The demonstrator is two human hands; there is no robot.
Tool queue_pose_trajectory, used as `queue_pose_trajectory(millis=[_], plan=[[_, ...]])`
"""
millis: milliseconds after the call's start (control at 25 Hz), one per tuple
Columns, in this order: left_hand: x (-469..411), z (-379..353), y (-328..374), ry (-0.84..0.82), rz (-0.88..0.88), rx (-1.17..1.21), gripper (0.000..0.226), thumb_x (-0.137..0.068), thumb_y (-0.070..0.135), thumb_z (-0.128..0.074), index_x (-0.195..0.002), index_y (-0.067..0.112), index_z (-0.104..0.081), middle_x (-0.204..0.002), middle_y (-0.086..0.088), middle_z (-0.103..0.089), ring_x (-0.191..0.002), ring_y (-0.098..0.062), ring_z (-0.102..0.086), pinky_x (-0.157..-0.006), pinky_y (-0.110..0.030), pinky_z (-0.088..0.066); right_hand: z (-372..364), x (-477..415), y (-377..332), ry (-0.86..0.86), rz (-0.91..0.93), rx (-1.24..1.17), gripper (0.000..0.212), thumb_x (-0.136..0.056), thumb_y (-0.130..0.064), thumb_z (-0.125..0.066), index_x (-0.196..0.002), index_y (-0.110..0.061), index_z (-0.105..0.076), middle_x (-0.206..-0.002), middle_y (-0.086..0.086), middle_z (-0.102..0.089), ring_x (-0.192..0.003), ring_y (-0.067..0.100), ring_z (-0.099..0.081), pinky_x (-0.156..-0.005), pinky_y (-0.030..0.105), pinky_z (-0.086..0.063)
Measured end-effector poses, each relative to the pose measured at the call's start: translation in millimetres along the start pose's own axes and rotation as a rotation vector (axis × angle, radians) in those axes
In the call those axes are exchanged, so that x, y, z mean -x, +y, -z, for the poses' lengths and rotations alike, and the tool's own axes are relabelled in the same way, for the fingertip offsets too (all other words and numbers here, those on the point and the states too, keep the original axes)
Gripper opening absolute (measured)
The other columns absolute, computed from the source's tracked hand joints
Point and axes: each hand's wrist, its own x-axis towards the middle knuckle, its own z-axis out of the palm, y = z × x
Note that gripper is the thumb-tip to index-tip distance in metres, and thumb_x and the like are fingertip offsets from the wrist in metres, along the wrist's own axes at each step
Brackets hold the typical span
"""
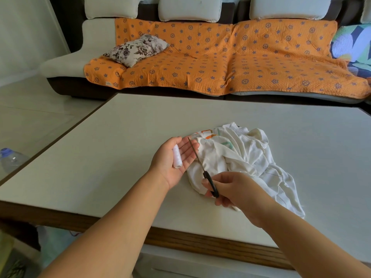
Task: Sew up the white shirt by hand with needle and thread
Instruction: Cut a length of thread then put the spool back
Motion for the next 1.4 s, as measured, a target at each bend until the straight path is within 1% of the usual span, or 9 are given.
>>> queue_pose_trajectory(millis=[240,560,720,840,960,1080,1200,1320,1400], plan=[[-1,2,2,0.115,-0.067,0.005,0.021,-0.098,0.016,-0.047,-0.091,0.005,-0.063,-0.086,-0.01,-0.069,-0.073,-0.016,-0.07,-0.067,-0.024,-0.059,7,-2,15,0.353,0.129,0.503,0.019,-0.088,-0.038,-0.066,-0.09,-0.019,-0.068,-0.091,-0.009,-0.058,-0.073,0.006,-0.057,-0.058,0.016,-0.038],[9,-5,3,0.063,-0.088,-0.184,0.022,-0.097,0.017,-0.048,-0.085,0.009,-0.064,-0.071,-0.003,-0.068,-0.062,-0.011,-0.067,-0.059,-0.02,-0.054,-3,-2,19,0.336,0.114,0.98,0.035,-0.092,-0.05,-0.056,-0.102,-0.018,-0.064,-0.102,-0.006,-0.048,-0.08,0.015,-0.055,-0.067,0.026,-0.043],[21,-14,-3,-0.055,-0.012,-0.374,0.024,-0.097,0.017,-0.05,-0.083,0.008,-0.066,-0.063,-0.002,-0.068,-0.053,-0.009,-0.065,-0.053,-0.019,-0.053,-1,-6,5,0.466,0.445,0.626,0.025,-0.093,-0.033,-0.062,-0.115,-0.024,-0.06,-0.113,-0.01,-0.05,-0.07,0.005,-0.055,-0.069,0.021,-0.046],[26,-17,-8,-0.116,0.023,-0.437,0.025,-0.097,0.018,-0.051,-0.082,0.008,-0.067,-0.063,-0.002,-0.068,-0.052,-0.009,-0.063,-0.051,-0.019,-0.053,2,-17,1,0.232,0.416,0.228,0.057,-0.094,-0.01,-0.058,-0.143,-0.034,-0.039,-0.126,-0.008,-0.055,-0.068,0.002,-0.06,-0.068,0.019,-0.053],[29,-18,-9,-0.153,0.06,-0.449,0.025,-0.097,0.02,-0.052,-0.08,0.008,-0.067,-0.063,-0.002,-0.067,-0.052,-0.008,-0.061,-0.05,-0.019,-0.053,3,-24,0,0.002,0.29,-0.049,0.048,-0.093,0.0,-0.053,-0.132,-0.028,-0.054,-0.109,-0.002,-0.07,-0.073,0.014,-0.066,-0.072,0.026,-0.057],[27,-15,-7,-0.149,0.07,-0.43,0.023,-0.097,0.02,-0.053,-0.082,0.009,-0.067,-0.064,-0.002,-0.066,-0.051,-0.008,-0.06,-0.049,-0.02,-0.053,5,-26,-1,0.118,0.285,0.003,0.014,-0.096,-0.009,-0.057,-0.097,-0.014,-0.07,-0.076,0.002,-0.071,-0.065,0.01,-0.063,-0.064,0.015,-0.053],[22,-13,-3,-0.102,0.064,-0.411,0.022,-0.097,0.021,-0.053,-0.083,0.009,-0.067,-0.062,0.0,-0.065,-0.049,-0.007,-0.058,-0.047,-0.018,-0.051,18,-30,-4,0.343,0.324,0.066,0.018,-0.095,-0.011,-0.057,-0.085,-0.018,-0.071,-0.064,-0.004,-0.067,-0.052,0.001,-0.058,-0.058,0.014,-0.048],[18,-9,-2,-0.064,0.066,-0.427,0.021,-0.097,0.024,-0.053,-0.084,0.013,-0.065,-0.058,0.004,-0.061,-0.044,-0.004,-0.053,-0.042,-0.015,-0.046,40,-36,-2,0.549,0.273,0.317,0.019,-0.095,-0.016,-0.055,-0.088,-0.02,-0.072,-0.074,-0.005,-0.07,-0.07,0.01,-0.064,-0.073,0.026,-0.051],[14,-6,-2,-0.052,0.059,-0.462,0.02,-0.097,0.027,-0.053,-0.084,0.017,-0.063,-0.055,0.008,-0.054,-0.04,-0.003,-0.044,-0.037,-0.014,-0.038,52,-36,0,0.535,0.206,0.545,0.021,-0.096,-0.023,-0.055,-0.103,-0.016,-0.074,-0.099,0.001,-0.074,-0.093,0.02,-0.065,-0.081,0.03,-0.049]])
